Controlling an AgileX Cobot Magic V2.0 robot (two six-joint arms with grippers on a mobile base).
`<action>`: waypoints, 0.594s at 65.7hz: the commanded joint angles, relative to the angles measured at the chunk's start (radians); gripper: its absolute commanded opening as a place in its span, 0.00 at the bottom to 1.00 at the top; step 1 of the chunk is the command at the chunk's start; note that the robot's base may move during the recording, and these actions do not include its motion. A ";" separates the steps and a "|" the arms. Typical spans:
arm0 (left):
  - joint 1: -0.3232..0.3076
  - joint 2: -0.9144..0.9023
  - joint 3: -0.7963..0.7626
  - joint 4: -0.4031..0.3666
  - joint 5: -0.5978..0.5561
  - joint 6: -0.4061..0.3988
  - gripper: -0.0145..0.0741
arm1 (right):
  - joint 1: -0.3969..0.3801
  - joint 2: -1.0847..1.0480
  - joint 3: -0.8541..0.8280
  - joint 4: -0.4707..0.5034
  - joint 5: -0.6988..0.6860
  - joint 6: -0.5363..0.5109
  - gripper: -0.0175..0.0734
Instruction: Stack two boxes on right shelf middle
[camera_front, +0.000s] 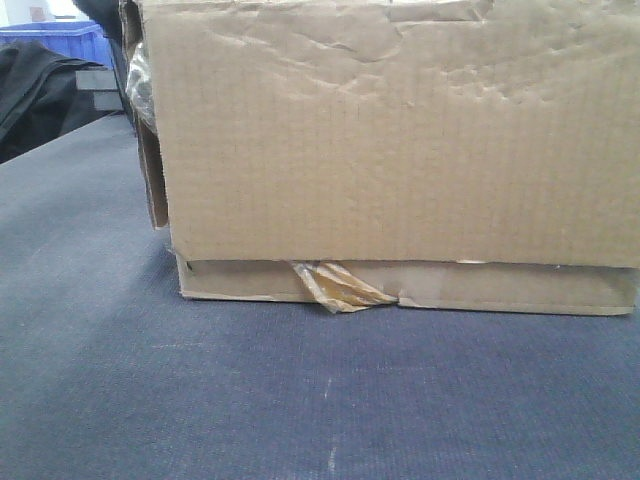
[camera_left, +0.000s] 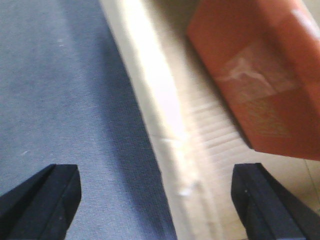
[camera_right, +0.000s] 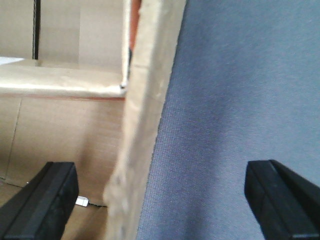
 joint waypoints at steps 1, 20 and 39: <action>0.006 -0.002 0.003 -0.006 -0.006 -0.011 0.73 | 0.007 0.012 0.006 0.003 -0.015 -0.010 0.78; 0.006 -0.001 0.003 -0.010 -0.006 -0.037 0.16 | 0.016 0.014 0.006 0.003 -0.019 -0.010 0.10; 0.006 -0.027 0.001 -0.010 -0.006 -0.038 0.04 | 0.016 -0.003 0.006 0.003 -0.024 -0.010 0.03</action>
